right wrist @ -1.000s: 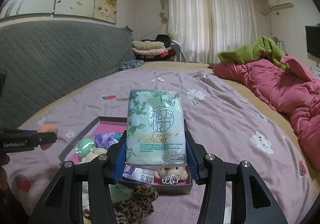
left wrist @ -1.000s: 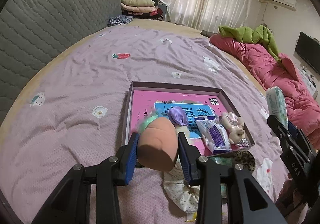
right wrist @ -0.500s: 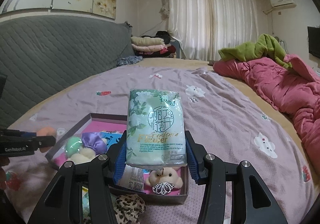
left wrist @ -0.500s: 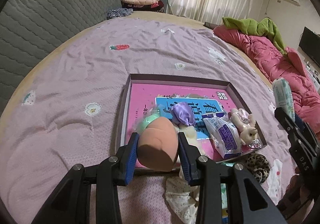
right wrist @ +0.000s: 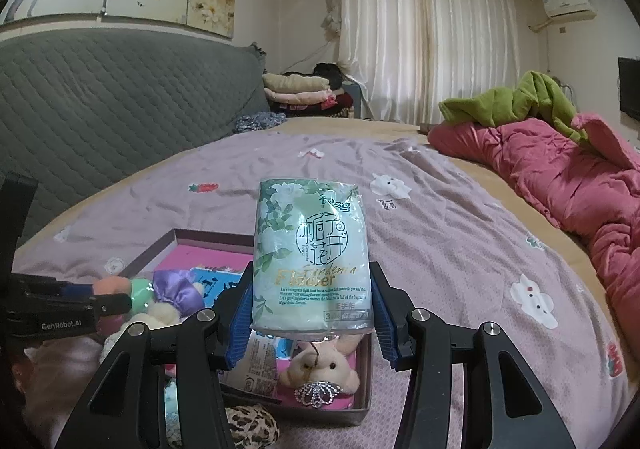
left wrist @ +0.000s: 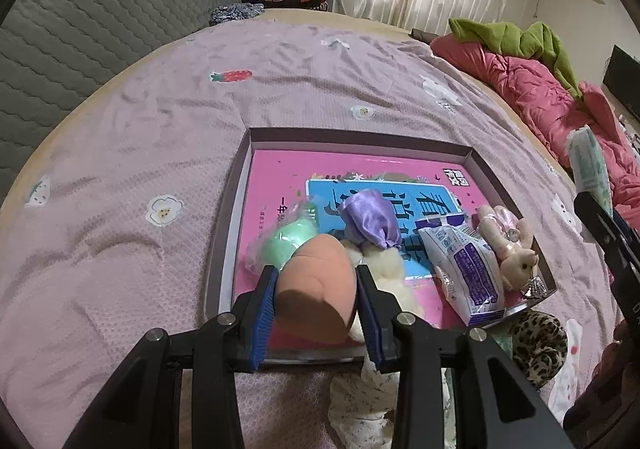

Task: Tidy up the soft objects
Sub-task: 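Lower the tissue pack into the box and open the right tool while the left tool lowers the sponge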

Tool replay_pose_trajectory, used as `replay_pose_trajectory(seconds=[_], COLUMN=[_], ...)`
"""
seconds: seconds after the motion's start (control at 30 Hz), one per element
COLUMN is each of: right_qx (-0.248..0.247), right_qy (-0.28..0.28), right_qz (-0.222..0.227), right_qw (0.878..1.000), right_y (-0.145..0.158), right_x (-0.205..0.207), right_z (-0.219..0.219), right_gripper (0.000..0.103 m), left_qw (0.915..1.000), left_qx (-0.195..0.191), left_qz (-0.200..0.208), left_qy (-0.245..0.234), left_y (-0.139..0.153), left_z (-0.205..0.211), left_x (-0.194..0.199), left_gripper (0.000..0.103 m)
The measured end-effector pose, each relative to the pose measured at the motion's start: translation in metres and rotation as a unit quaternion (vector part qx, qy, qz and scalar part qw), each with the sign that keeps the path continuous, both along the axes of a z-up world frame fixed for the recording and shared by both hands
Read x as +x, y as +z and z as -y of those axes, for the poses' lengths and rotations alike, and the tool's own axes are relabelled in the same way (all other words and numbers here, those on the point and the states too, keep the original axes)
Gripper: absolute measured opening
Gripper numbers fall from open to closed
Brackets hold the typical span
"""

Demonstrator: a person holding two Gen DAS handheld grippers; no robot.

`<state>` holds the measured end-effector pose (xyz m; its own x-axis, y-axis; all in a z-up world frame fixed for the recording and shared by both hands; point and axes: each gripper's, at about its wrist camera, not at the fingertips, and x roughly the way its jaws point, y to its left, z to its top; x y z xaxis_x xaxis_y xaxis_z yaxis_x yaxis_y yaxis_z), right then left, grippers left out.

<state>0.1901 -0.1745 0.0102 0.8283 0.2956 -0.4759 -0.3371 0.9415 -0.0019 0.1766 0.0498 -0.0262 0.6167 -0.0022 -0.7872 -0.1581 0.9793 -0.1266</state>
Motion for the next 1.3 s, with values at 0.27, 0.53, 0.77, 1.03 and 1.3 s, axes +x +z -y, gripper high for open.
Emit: replay_pose_trajectory(seconds=[0.27, 0.53, 0.77, 1.03, 1.3], right_qx=[-0.006, -0.009, -0.013, -0.022, -0.018], right_qy=[0.012, 0.032, 0.042, 0.051, 0.056], right_qz=[-0.020, -0.052, -0.081, -0.108, -0.126], right_qw=[1.000, 0.998, 0.996, 0.993, 0.990], right_y=[-0.011, -0.025, -0.036, -0.048, -0.055], right_x=[0.012, 0.019, 0.024, 0.028, 0.032], right_z=[-0.007, -0.013, -0.016, -0.021, -0.022], right_gripper=[0.053, 0.053, 0.053, 0.053, 0.054], left_qw=[1.0000, 0.9999, 0.9999, 0.9999, 0.9999], left_qx=[-0.004, -0.002, 0.002, 0.007, 0.011], left_qz=[-0.007, -0.009, -0.010, -0.010, -0.009], left_qy=[-0.005, -0.007, -0.007, -0.009, -0.010], left_y=[-0.007, -0.010, -0.010, -0.010, -0.010], left_z=[0.000, 0.003, 0.004, 0.006, 0.005], left_x=[0.005, 0.009, 0.009, 0.006, 0.007], left_gripper=[0.039, 0.039, 0.039, 0.039, 0.039])
